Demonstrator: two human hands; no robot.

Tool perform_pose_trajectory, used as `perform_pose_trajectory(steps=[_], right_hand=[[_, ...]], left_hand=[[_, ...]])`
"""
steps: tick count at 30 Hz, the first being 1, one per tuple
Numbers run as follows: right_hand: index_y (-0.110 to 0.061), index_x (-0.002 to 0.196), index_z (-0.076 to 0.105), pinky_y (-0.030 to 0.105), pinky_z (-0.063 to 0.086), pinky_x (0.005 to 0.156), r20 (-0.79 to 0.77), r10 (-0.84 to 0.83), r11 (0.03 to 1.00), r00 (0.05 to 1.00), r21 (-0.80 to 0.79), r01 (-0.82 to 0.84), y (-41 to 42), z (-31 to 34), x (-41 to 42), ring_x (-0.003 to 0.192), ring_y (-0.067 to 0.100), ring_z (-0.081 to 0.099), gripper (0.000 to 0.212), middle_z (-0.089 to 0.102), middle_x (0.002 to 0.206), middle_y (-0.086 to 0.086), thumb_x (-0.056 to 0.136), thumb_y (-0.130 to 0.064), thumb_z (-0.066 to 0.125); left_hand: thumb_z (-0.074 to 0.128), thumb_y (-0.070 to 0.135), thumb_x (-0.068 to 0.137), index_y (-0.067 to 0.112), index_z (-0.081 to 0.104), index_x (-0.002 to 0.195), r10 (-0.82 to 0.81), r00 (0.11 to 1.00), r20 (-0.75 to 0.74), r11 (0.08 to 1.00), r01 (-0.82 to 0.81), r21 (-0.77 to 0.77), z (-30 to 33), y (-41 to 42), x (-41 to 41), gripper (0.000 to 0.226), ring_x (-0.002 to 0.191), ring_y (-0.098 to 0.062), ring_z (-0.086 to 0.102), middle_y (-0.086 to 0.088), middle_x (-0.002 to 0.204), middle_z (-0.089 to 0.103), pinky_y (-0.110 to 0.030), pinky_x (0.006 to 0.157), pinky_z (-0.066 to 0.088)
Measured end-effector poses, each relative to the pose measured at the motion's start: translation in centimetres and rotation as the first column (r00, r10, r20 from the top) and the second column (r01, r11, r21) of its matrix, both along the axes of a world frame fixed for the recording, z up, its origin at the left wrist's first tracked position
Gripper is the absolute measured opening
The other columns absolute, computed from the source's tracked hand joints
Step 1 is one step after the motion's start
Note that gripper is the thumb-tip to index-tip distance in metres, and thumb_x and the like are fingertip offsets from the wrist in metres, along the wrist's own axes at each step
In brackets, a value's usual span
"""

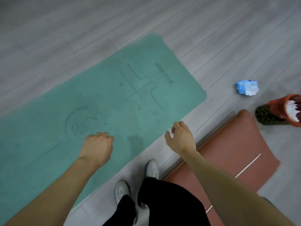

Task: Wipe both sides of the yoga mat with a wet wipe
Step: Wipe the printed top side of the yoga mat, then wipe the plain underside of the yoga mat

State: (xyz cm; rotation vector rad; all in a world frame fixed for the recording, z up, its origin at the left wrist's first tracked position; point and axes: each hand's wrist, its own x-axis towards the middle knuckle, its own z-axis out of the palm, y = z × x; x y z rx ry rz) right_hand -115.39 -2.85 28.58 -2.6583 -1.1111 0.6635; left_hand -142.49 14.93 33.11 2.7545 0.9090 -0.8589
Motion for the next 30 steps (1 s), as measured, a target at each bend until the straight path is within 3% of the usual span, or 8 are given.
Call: perform_pose_trajectory(steps=[2, 7, 10, 13, 16, 21, 26, 30], right_hand=[[-0.013, 0.102, 0.053, 0.04, 0.048, 0.072, 0.009, 0.021, 0.999, 1.0, -0.031, -0.021, -0.6, -0.7, 3.7, 0.09, 0.033, 0.06, 0.013, 0.059, 0.099, 0.007, 0.094, -0.022, 0.056], [-0.016, 0.135, 0.053, 0.044, 0.05, 0.086, -0.027, -0.033, 0.99, 0.999, -0.137, 0.029, -1.5, -3.5, 14.8, 0.109, 0.035, 0.06, 0.044, 0.065, 0.119, 0.006, 0.092, -0.013, 0.049], [-0.018, 0.126, 0.065, 0.044, 0.05, 0.094, -0.026, -0.048, 0.979, 0.999, -0.198, 0.041, -1.0, -7.7, 22.9, 0.113, 0.032, 0.061, 0.041, 0.067, 0.119, 0.003, 0.089, -0.017, 0.049], [-0.016, 0.105, 0.073, 0.04, 0.051, 0.087, -0.014, -0.085, 0.97, 0.996, -0.228, 0.08, 0.8, -14.2, 31.3, 0.1, 0.03, 0.062, 0.04, 0.069, 0.102, 0.005, 0.085, -0.039, 0.046], [-0.014, 0.1, 0.072, 0.039, 0.054, 0.085, -0.069, -0.085, 0.955, 0.994, -0.289, 0.061, 1.5, -21.4, 38.9, 0.096, 0.032, 0.064, 0.044, 0.069, 0.1, 0.007, 0.093, -0.051, 0.05], [-0.012, 0.121, 0.065, 0.044, 0.057, 0.082, -0.089, 0.027, 0.958, 0.996, -0.283, -0.051, 2.0, -33.5, 50.1, 0.1, 0.036, 0.065, 0.032, 0.059, 0.119, 0.009, 0.102, -0.034, 0.05], [-0.013, 0.148, 0.042, 0.047, 0.057, 0.085, -0.127, -0.114, 0.956, 0.985, -0.284, 0.074, 2.1, -41.8, 57.3, 0.105, 0.039, 0.065, 0.054, 0.046, 0.144, 0.008, 0.1, -0.034, 0.058], [-0.013, 0.136, 0.058, 0.042, 0.055, 0.092, -0.233, -0.094, 0.944, 0.968, -0.331, 0.012, 3.2, -45.3, 59.0, 0.111, 0.038, 0.065, 0.042, 0.062, 0.131, 0.012, 0.099, -0.034, 0.058]], left_hand=[[0.047, 0.04, 0.102, 0.027, 0.063, 0.117, -0.043, 0.999, -0.014, 0.998, 0.042, -0.039, -1.6, -0.1, 4.1, 0.025, 0.112, -0.023, 0.062, 0.002, 0.118, 0.064, -0.035, 0.091, 0.048], [0.047, 0.037, 0.103, 0.024, 0.063, 0.117, -0.158, 0.985, -0.063, 0.981, 0.149, -0.128, -6.2, -0.7, 16.6, 0.025, 0.113, -0.024, 0.061, 0.0, 0.118, 0.063, -0.037, 0.092, 0.048], [0.047, 0.036, 0.103, 0.023, 0.062, 0.118, -0.177, 0.981, -0.074, 0.97, 0.161, -0.183, -10.1, -0.7, 25.7, 0.025, 0.114, -0.025, 0.061, -0.001, 0.118, 0.064, -0.038, 0.093, 0.048], [0.045, 0.034, 0.104, 0.022, 0.062, 0.119, -0.202, 0.978, -0.06, 0.962, 0.186, -0.199, -16.3, 0.1, 35.9, 0.025, 0.115, -0.026, 0.06, -0.002, 0.119, 0.063, -0.038, 0.094, 0.046], [0.049, 0.033, 0.103, 0.021, 0.061, 0.121, -0.237, 0.967, -0.095, 0.945, 0.206, -0.256, -23.5, 0.7, 46.0, 0.025, 0.118, -0.027, 0.059, -0.003, 0.122, 0.062, -0.036, 0.094, 0.045], [0.057, 0.028, 0.097, 0.02, 0.063, 0.12, -0.284, 0.958, -0.05, 0.935, 0.265, -0.236, -35.6, 2.6, 62.6, 0.025, 0.118, -0.028, 0.059, -0.005, 0.121, 0.062, -0.038, 0.093, 0.047], [0.051, 0.009, 0.095, 0.016, 0.054, 0.141, -0.367, 0.93, -0.003, 0.919, 0.362, -0.157, -42.6, 3.3, 74.9, 0.047, 0.137, -0.032, 0.046, -0.013, 0.144, 0.049, -0.043, 0.106, 0.042], [0.046, 0.015, 0.101, 0.022, 0.022, 0.165, -0.512, 0.858, -0.048, 0.855, 0.504, -0.122, -46.7, 3.7, 79.4, 0.069, 0.16, -0.026, 0.016, -0.009, 0.171, 0.024, -0.047, 0.129, 0.016]])
